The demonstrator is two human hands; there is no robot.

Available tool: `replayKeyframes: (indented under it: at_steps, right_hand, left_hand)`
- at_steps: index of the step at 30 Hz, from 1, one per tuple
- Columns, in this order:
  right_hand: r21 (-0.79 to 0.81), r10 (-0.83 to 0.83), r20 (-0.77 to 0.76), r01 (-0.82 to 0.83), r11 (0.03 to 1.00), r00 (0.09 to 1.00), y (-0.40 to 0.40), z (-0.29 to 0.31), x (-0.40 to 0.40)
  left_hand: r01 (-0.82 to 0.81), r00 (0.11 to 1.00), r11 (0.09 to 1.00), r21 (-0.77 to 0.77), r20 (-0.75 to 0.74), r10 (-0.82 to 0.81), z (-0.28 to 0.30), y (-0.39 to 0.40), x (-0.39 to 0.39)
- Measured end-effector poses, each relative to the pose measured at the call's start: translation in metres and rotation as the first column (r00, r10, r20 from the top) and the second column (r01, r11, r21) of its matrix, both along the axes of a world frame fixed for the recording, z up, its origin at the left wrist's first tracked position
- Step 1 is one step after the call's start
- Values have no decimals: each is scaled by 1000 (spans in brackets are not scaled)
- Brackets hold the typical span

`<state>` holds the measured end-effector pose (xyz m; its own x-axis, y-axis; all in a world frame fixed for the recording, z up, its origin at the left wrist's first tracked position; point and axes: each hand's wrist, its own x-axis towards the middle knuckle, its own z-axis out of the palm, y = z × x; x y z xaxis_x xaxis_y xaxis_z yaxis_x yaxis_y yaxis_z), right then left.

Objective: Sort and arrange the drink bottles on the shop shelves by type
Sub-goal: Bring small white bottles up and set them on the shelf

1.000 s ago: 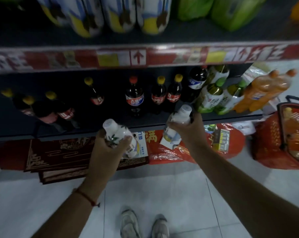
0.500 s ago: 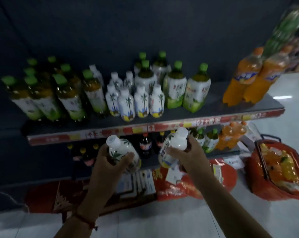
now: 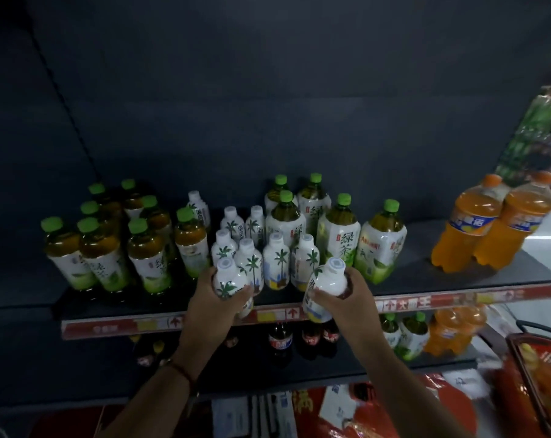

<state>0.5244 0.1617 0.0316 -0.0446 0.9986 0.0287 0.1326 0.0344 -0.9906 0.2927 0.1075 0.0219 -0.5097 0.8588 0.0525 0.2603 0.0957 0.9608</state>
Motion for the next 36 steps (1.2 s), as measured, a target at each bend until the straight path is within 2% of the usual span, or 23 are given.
replayKeyframes:
  at_steps: [5, 12, 15, 17, 24, 30, 34, 36]
  right_hand:
    - [37, -70, 92, 67, 997, 993, 57, -25, 9]
    - [74, -1, 221, -16, 997, 975, 111, -52, 19]
    - [79, -1, 199, -15, 997, 980, 119, -59, 20]
    - [78, -2, 155, -10, 997, 988, 122, -63, 22]
    - [104, 39, 180, -58, 993, 983, 130, -50, 23]
    - [75, 54, 293, -79, 994, 955, 123, -40, 22]
    - [28, 51, 312, -62, 998, 949, 89, -36, 26]
    - [-23, 83, 348, -80, 997, 934, 64, -36, 29]
  left_hand:
    - [-88, 995, 994, -62, -43, 85, -28, 39, -22]
    - [-145, 975, 989, -37, -177, 136, -30, 63, -25]
    - [-184, 964, 983, -15, -198, 177, -36, 72, -24]
    - [-214, 952, 977, -20, -229, 204, -40, 75, -23]
    - [-280, 910, 959, -37, -330, 253, -51, 74, -22]
    - [-155, 932, 981, -118, -348, 106, -37, 55, -18]
    - [-197, 907, 980, -44, -388, 165, -33, 22, -21]
    - [-165, 896, 985, -47, -425, 130, -35, 3, -18]
